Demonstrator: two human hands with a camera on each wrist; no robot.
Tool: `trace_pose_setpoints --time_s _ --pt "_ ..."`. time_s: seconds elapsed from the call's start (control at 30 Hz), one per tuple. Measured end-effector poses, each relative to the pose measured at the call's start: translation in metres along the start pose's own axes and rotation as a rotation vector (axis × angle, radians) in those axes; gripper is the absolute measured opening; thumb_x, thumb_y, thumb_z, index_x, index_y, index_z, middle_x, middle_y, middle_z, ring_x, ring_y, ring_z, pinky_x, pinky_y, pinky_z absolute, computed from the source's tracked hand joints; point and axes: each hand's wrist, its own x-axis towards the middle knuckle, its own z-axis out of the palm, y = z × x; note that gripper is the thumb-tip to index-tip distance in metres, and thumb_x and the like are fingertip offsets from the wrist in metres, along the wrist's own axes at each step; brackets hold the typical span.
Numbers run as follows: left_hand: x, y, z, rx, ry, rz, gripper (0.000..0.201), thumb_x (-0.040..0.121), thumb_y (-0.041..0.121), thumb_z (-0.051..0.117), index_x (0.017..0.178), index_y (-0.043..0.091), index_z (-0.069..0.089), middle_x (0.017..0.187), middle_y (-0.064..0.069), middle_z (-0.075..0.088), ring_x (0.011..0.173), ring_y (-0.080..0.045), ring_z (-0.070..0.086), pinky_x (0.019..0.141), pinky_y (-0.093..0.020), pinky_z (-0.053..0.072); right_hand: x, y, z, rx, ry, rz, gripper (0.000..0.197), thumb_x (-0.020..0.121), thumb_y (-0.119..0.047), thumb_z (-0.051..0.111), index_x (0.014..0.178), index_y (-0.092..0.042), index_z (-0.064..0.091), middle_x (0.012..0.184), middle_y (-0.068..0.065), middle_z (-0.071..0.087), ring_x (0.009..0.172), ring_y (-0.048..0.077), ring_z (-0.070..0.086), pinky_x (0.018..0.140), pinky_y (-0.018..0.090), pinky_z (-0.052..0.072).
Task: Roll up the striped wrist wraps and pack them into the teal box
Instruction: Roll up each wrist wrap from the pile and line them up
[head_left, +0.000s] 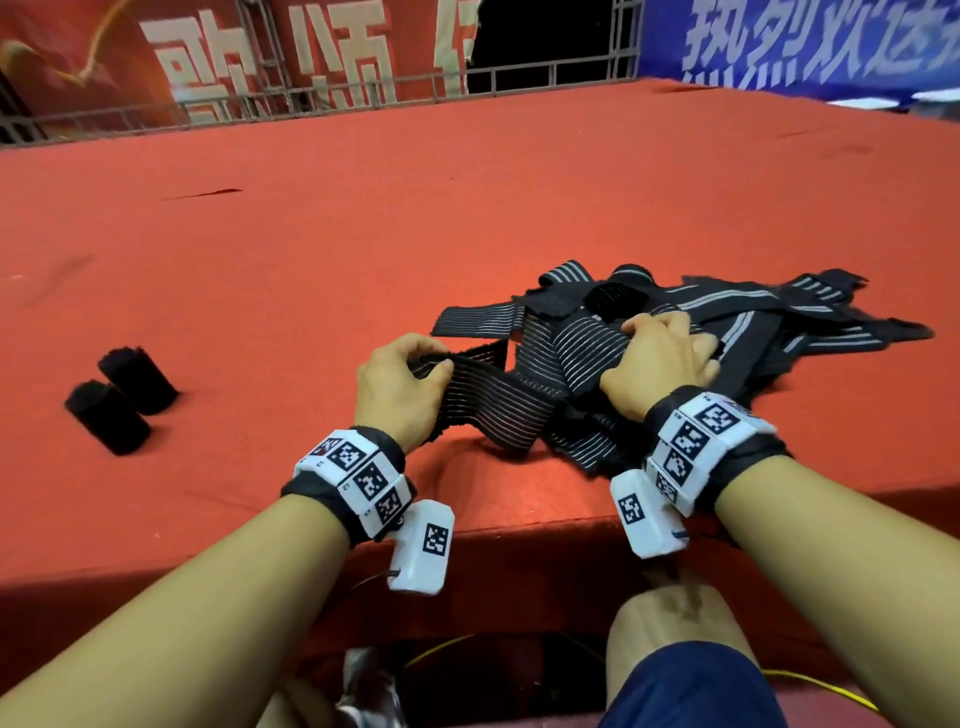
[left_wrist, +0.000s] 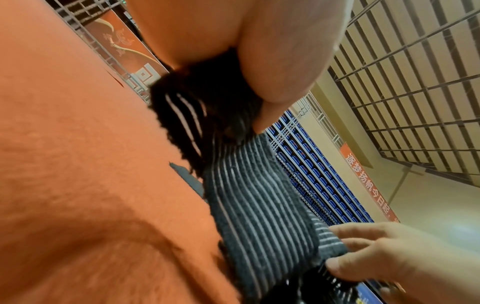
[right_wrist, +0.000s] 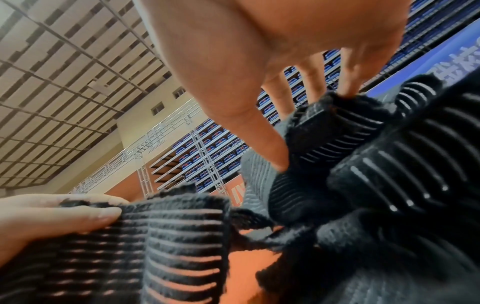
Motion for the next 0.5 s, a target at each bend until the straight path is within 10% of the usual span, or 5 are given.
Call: trace_pose_setpoints --time_s 0.13,0.23,0.5 --pt "-0.001 -0.005 -0.001 -0.016 -0.052 0.01 0.016 0.09 0.016 0.067 0.082 0.03 0.07 0.074 0.013 0.069 0.079 -0.019 0.07 0.08 -0.033 0.056 -0.016 -0.014 0.007 -0.047 0.074 -0.283 0.052 0.076 -0.011 0.07 0.123 -0.031 0.062 0.141 -0.003 0.044 0.128 0.031 0.035 0.102 0.041 0.028" --pt "-0.004 -0.008 -0.001 -0.061 -0.084 0.028 0.014 0.086 0.023 0.061 0.086 0.034 0.068 0.066 0.011 0.067 0.066 -0.027 0.068 0.068 -0.055 0.059 -0.02 -0.027 0.024 0.015 -0.194 -0.556 0.043 0.085 -0.009 0.066 0.126 -0.025 0.065 0.125 0.003 0.061 0.116 0.029 0.057 0.1 0.039 0.045" --pt "-0.001 -0.018 -0.016 -0.055 -0.001 0.069 0.021 0.095 0.013 0.055 0.086 0.031 0.06 0.073 0.013 0.063 0.075 -0.016 0.058 0.073 -0.033 0.047 -0.009 -0.018 0.066 -0.272 -0.454 -0.462 0.038 0.096 -0.026 0.058 0.131 -0.014 0.063 0.157 0.004 0.036 0.14 0.034 0.039 0.116 0.041 0.033"
